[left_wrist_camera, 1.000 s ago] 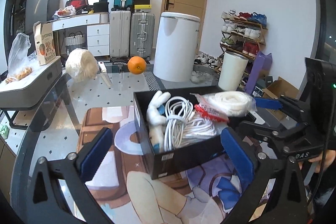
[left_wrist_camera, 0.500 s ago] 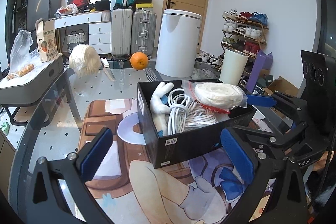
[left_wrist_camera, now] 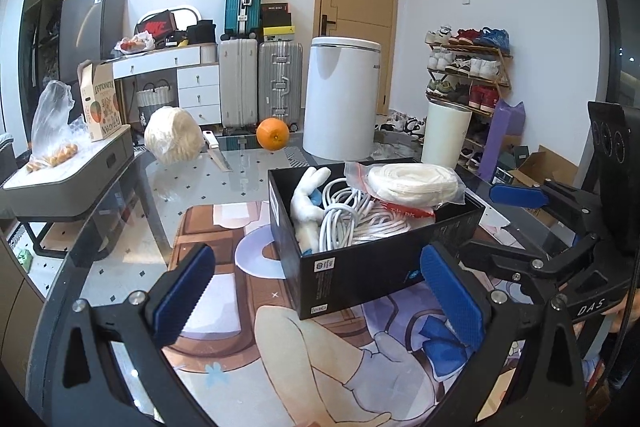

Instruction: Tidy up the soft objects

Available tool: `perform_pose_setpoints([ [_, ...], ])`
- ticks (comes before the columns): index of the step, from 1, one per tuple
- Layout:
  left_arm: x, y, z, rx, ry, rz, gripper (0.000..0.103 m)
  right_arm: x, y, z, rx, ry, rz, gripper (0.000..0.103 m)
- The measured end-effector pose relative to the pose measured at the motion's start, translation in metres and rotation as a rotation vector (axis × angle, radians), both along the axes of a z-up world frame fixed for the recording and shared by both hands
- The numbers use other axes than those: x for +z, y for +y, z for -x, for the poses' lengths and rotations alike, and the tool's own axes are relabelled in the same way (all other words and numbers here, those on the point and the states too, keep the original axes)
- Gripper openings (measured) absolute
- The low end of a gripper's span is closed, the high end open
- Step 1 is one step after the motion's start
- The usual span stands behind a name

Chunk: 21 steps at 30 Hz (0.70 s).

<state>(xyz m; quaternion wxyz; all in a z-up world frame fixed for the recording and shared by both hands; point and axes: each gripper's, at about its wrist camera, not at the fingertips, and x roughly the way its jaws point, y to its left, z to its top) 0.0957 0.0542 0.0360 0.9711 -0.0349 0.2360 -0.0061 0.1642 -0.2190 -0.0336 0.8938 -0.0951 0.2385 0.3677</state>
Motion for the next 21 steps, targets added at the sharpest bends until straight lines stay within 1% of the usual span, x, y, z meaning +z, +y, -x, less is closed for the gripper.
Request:
perform_pose_setpoints([
  [4, 0.001, -0.001, 0.001, 0.009, -0.008, -0.008, 0.103, 0.001, -0.006, 0.002, -0.031, -0.011, -0.010, 0.102],
  [10, 0.001, -0.004, 0.002, 0.020, -0.015, -0.021, 0.103, -0.002, -0.015, 0.005, -0.072, -0.020, -0.028, 0.102],
  [17, 0.002, -0.005, 0.006, 0.032, -0.031, -0.034, 0.103, 0.000, -0.021, 0.009, -0.089, -0.041, -0.052, 0.102],
  [21, 0.001, -0.006, 0.005, 0.039, -0.026, -0.042, 0.103, 0.001, -0.023, 0.012, -0.112, -0.052, -0.051, 0.102],
])
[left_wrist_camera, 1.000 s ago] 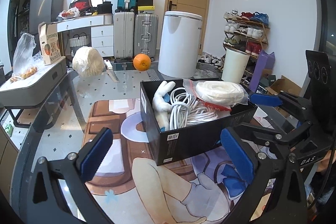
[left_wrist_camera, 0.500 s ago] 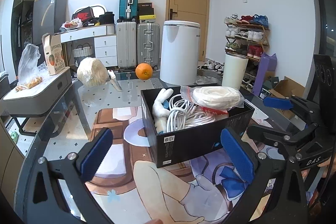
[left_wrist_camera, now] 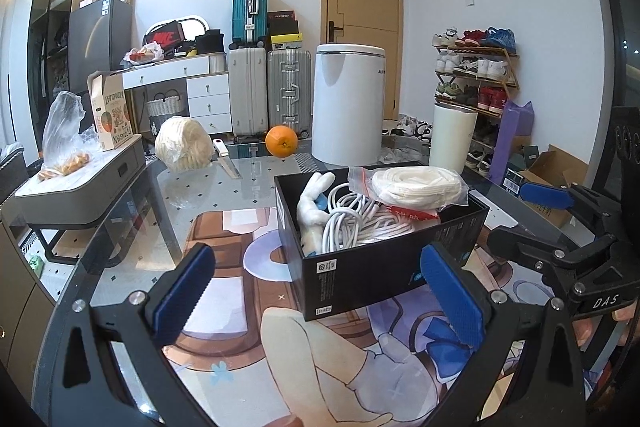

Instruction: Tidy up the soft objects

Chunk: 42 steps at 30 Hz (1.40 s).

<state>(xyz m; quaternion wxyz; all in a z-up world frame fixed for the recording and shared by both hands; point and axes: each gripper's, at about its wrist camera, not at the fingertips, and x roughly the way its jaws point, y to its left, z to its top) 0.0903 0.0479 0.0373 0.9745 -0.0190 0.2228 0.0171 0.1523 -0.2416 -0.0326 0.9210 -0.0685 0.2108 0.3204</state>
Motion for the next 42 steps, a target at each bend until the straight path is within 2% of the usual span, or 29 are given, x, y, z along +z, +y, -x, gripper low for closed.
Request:
perform_pose_setpoints([
  [17, -0.001, 0.012, 0.002, 0.035, -0.013, 0.050, 0.103, 0.001, -0.004, 0.003, -0.032, -0.007, -0.011, 0.102],
  [42, -0.001, 0.013, 0.001, 0.040, -0.013, 0.051, 0.103, 0.002, -0.005, 0.004, -0.035, -0.008, -0.011, 0.102],
])
